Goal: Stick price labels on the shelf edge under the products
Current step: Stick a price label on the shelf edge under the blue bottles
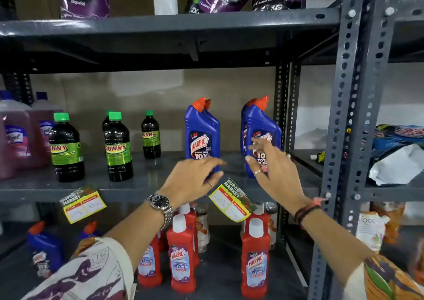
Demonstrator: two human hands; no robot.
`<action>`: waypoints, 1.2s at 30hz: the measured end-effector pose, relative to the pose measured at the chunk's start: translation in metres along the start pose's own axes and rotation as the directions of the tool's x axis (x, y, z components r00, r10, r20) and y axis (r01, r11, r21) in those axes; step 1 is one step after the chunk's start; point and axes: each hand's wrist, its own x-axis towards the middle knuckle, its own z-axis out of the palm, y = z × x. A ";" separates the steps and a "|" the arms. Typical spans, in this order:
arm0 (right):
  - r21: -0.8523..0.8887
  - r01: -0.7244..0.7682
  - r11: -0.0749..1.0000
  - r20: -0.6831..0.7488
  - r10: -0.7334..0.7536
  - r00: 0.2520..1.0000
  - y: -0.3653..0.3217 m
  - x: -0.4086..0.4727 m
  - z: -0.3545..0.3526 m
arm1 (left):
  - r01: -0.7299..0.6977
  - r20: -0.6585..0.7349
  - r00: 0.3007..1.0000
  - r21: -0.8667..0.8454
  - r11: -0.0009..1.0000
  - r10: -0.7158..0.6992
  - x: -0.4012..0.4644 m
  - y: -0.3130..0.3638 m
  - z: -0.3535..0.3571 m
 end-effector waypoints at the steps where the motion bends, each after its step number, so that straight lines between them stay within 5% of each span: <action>1: 0.028 -0.057 0.998 0.044 0.056 0.997 0.003 -0.011 0.001 | 0.024 0.028 0.999 -0.013 1.000 -0.024 -0.003 0.003 0.007; 10: -0.060 -0.010 0.998 0.321 0.028 0.947 0.041 -0.063 0.024 | 0.203 0.057 0.979 -0.241 0.949 -0.195 -0.004 0.010 0.040; 19: -0.112 -0.034 0.993 0.231 0.059 0.971 0.036 -0.069 0.034 | 0.172 0.023 0.985 -0.205 0.963 -0.171 -0.011 0.013 0.044; 26: -0.052 -0.104 0.993 0.220 0.113 0.969 0.029 -0.057 0.032 | 0.231 0.021 0.970 -0.387 0.893 -0.242 -0.023 0.007 0.046; 36: -0.135 0.024 0.991 0.302 0.018 0.953 0.030 -0.059 0.027 | 0.247 0.121 0.968 -0.329 0.911 -0.219 -0.043 0.004 0.050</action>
